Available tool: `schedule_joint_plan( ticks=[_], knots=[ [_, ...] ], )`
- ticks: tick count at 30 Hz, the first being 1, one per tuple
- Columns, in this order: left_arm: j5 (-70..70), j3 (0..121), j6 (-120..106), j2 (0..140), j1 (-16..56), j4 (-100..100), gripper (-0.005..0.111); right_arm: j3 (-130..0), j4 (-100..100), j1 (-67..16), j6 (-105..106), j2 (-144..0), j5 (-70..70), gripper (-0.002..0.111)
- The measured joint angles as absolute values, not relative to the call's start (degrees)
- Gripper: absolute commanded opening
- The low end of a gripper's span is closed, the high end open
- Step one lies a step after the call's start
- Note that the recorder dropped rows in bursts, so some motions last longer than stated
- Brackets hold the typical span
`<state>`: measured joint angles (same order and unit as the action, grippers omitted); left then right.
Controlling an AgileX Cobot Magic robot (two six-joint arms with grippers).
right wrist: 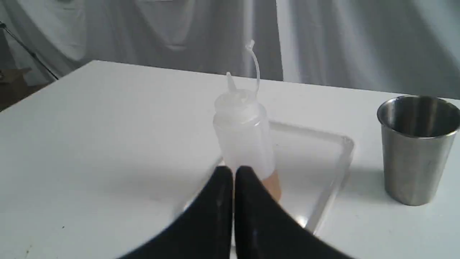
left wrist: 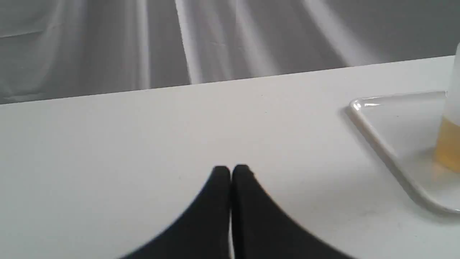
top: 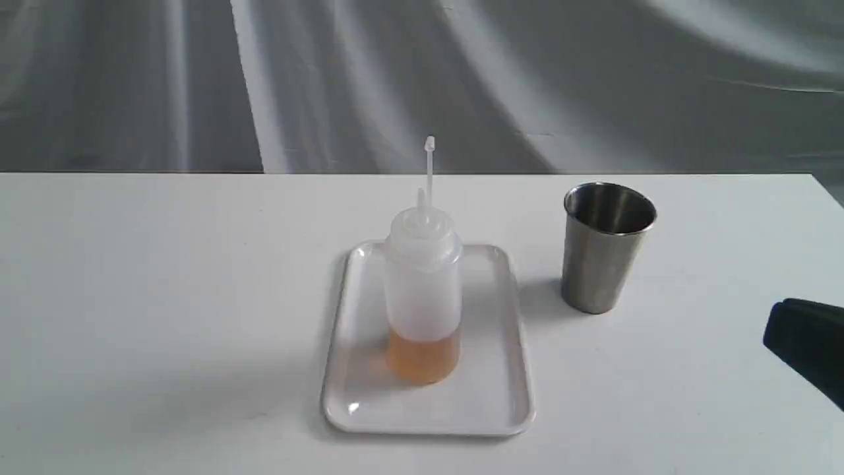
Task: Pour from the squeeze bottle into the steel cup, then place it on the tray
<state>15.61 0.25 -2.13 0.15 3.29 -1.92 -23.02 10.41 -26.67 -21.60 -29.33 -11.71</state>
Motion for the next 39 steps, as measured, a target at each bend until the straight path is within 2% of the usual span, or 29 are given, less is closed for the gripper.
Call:
schedule_joint_plan(
  ticks=[13, 19, 31, 39],
  knots=[
    [15.61, 0.26, -2.13, 0.15, 3.29, -1.92, 0.000, -23.01, 10.17, -26.67, -21.59, -28.95, -11.71, 0.000],
    [15.61, 0.26, -2.13, 0.15, 3.29, -1.92, 0.000, -18.19, 10.17, -26.15, -21.59, -23.60, -11.71, 0.000],
    [15.61, 0.26, -2.13, 0.15, 3.29, -1.92, 0.000, -2.70, 4.51, -14.29, -21.73, -6.05, -5.72, 0.000],
    [15.61, 0.26, -2.13, 0.15, 3.29, -1.92, 0.000, -0.28, 6.86, -12.39, -21.73, -1.26, -7.58, 0.000]
  ],
)
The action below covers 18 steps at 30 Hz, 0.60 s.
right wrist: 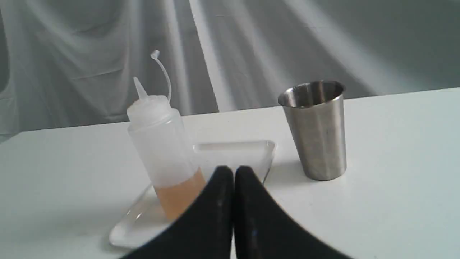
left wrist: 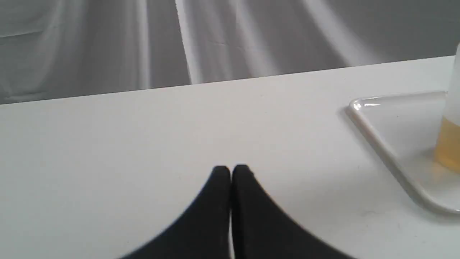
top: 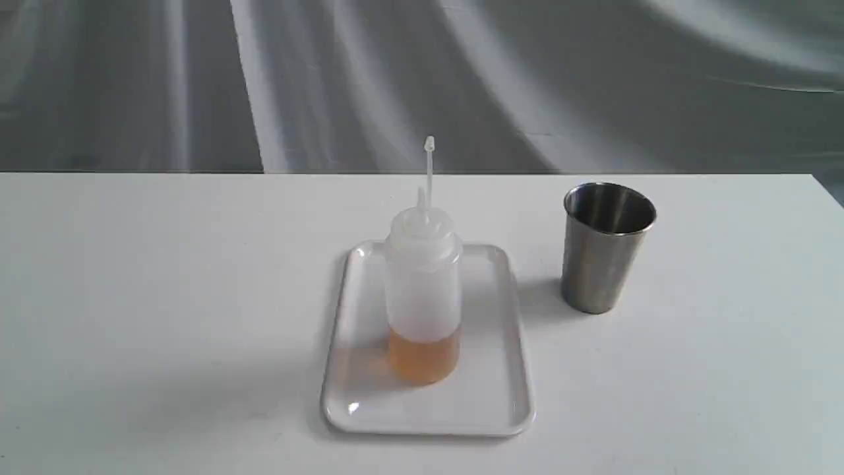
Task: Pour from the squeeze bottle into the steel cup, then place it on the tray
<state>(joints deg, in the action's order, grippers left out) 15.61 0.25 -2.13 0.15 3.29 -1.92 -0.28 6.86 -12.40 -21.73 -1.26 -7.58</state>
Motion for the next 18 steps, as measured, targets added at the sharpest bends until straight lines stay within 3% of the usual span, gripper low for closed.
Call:
schedule_joint_plan(
  ticks=[18],
  knots=[
    [15.61, 0.26, -2.13, 0.15, 3.29, -1.92, 0.000, -0.17, 13.18, -12.39, -21.73, -0.43, -18.27, 0.000]
  ],
)
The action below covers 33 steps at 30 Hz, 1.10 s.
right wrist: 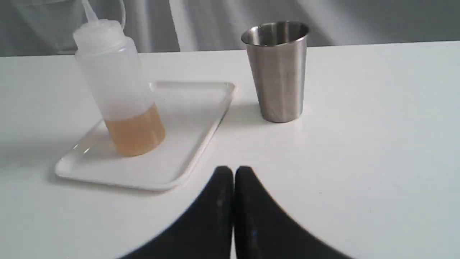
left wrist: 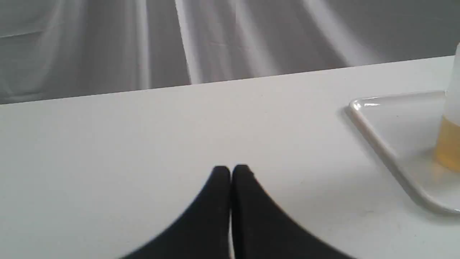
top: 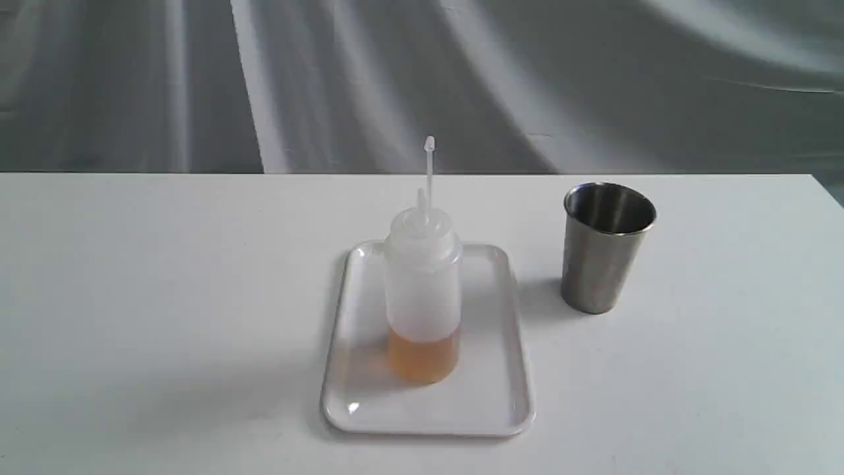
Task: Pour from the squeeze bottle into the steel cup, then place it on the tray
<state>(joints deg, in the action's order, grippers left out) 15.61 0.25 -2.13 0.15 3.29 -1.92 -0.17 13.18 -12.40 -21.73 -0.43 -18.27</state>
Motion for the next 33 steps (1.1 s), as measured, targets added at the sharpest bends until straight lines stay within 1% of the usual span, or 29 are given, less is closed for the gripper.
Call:
schedule_joint_plan(
  ticks=[33],
  knots=[
    [15.61, 0.26, -2.13, 0.15, 3.29, -1.92, 0.000, -0.17, 13.05, -12.39, -21.73, -0.43, -19.00, 0.000]
  ],
)
